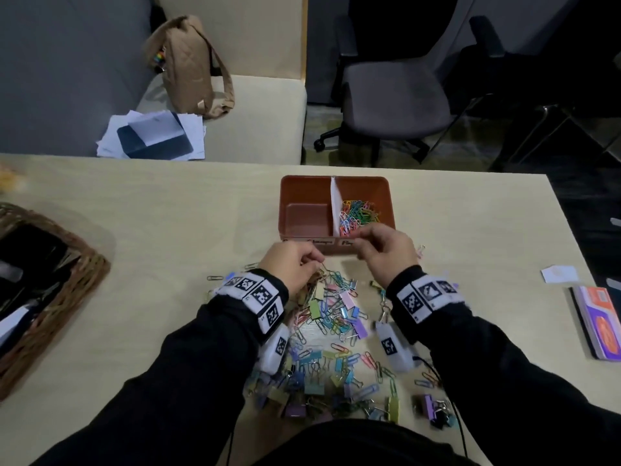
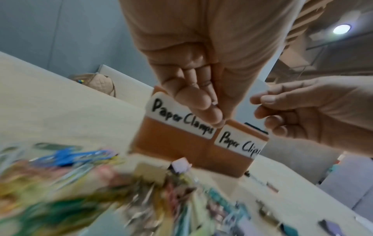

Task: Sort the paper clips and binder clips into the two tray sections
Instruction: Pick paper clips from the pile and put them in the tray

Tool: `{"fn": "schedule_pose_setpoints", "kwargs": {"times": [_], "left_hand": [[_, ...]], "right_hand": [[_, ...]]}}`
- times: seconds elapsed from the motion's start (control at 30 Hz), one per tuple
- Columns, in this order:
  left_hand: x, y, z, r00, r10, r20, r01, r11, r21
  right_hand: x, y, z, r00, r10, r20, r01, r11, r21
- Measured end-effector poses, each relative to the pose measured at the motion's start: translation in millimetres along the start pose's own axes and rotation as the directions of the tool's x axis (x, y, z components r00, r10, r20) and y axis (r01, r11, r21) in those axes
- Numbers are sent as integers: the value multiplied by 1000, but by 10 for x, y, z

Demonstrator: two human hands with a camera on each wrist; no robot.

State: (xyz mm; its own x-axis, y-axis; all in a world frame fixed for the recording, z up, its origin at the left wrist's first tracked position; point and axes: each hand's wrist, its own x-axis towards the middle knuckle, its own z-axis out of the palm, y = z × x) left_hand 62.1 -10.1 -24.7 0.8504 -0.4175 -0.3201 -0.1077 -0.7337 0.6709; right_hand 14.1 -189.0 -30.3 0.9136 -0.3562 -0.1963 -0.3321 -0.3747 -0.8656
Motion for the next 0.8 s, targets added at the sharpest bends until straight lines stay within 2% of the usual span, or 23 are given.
{"fn": "schedule_pose_setpoints", "kwargs": {"times": [0.1,0.17,0.23,0.3,0.5,0.63,0.8], "left_hand": [[-108,-250,118,998,-51,43,45,991,124],[-180,-352,208,991,-66,121,39,976,212],[-245,-407,313,978,-45,206,-20,953,304],[-295,-423,409,971,-22,237,-65,933,354],[-290,-398,540,983,23,180,-94,913,397],[-291,-364,571,985,32,170,-104,895,434],[-292,-367,620,982,39,186,-124,875,468]], "right_hand": [[-180,193,188,985,3,174,47,958,-282],[-251,349,274,963,20,269,114,874,-472],[-308,468,320,944,12,330,191,795,-575],[-343,546,330,928,-1,372,250,742,-622],[-358,590,318,904,0,428,330,637,-697],[-406,621,335,901,-45,432,362,629,-688],[-513,617,303,869,-79,488,426,620,-659]]}}
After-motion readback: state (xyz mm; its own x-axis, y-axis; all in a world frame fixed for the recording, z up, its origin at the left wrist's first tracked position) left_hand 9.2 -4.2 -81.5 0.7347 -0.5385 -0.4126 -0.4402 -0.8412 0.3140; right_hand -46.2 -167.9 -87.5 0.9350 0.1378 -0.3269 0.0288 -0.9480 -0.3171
